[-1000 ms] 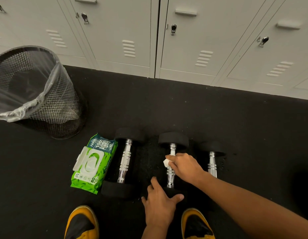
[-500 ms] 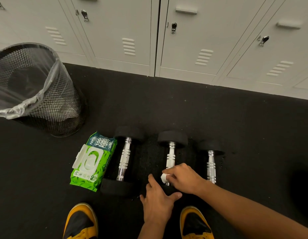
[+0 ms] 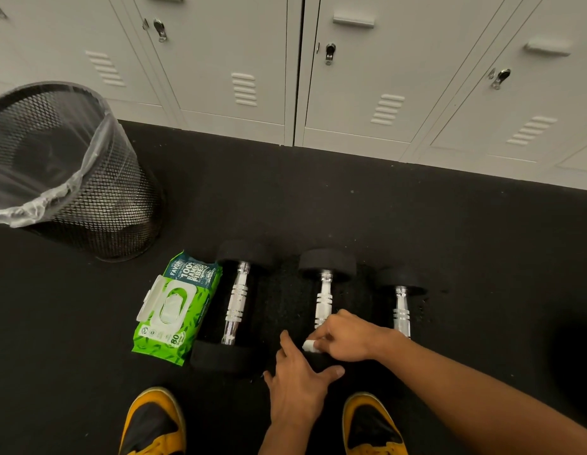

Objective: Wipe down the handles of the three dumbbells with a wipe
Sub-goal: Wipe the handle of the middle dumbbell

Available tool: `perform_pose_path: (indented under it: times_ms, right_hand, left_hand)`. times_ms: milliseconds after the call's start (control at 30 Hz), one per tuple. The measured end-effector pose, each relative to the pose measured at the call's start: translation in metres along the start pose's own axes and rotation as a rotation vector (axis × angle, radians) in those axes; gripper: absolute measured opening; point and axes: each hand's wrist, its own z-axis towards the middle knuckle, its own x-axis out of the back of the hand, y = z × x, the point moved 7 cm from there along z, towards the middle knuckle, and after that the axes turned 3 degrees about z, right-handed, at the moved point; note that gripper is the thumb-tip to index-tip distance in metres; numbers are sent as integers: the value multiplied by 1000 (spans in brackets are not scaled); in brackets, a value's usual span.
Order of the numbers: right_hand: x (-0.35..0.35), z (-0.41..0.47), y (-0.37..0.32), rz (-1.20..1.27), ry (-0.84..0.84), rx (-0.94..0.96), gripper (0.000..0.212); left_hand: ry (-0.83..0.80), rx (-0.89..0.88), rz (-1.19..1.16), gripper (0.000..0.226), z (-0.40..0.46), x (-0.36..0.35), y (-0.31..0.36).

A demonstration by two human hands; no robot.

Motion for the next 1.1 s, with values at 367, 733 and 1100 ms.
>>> perform_pose_path:
  times_ms: [367,733,1100]
  right_hand:
    - [32,-15,2,64,362,-50,28]
    - [72,4,11,-181,430,-113,39]
    - [57,3,7,-170,417,-43,33]
  left_hand:
    - [14,15,13,124,-3,0,2]
    - [-6,29,3,121,-1,-2,1]
    - [-10,-22,-6,116,-2,3,-1]
